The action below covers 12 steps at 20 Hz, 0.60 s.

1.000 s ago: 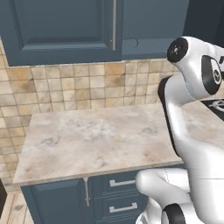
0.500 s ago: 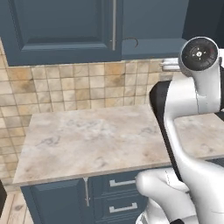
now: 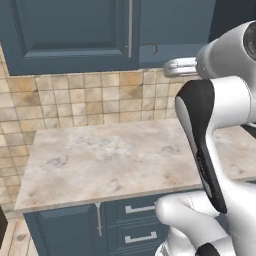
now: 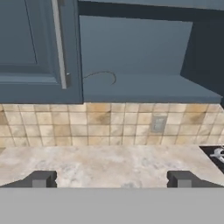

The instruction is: Open the cabinet and move the ladle to the pot. Then close the cabinet.

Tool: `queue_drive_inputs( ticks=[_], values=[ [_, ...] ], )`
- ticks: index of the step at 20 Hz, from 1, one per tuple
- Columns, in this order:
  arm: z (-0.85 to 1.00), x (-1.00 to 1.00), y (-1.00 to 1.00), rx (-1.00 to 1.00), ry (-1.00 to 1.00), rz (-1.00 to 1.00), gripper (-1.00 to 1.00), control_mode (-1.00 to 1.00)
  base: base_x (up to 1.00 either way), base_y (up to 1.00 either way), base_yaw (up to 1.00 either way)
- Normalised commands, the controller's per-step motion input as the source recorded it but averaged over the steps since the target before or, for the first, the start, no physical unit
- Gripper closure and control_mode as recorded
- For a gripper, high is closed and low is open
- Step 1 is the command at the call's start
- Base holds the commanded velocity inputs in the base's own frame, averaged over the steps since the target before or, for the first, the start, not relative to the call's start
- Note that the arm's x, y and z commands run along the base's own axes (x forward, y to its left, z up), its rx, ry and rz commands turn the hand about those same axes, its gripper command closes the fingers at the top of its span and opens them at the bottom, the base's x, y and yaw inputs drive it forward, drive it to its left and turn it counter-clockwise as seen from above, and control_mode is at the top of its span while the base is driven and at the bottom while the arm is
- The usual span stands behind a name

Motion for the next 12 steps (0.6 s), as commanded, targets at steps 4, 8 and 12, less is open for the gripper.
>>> queue_drive_inputs(
  ticks=[4,8,12],
  values=[
    [0.00,0.29,0.45,0.18,-0.01,0.07,-1.00,-1.00,0.00,0.00,0.00],
    [0.10,0.33,0.52,0.05,-0.03,0.03,-1.00,-1.00,0.00,0.00,0.00],
    [0.05,0.35,0.38,0.02,-0.05,0.02,-1.00,-1.00,0.00,0.00,0.00]
  ],
)
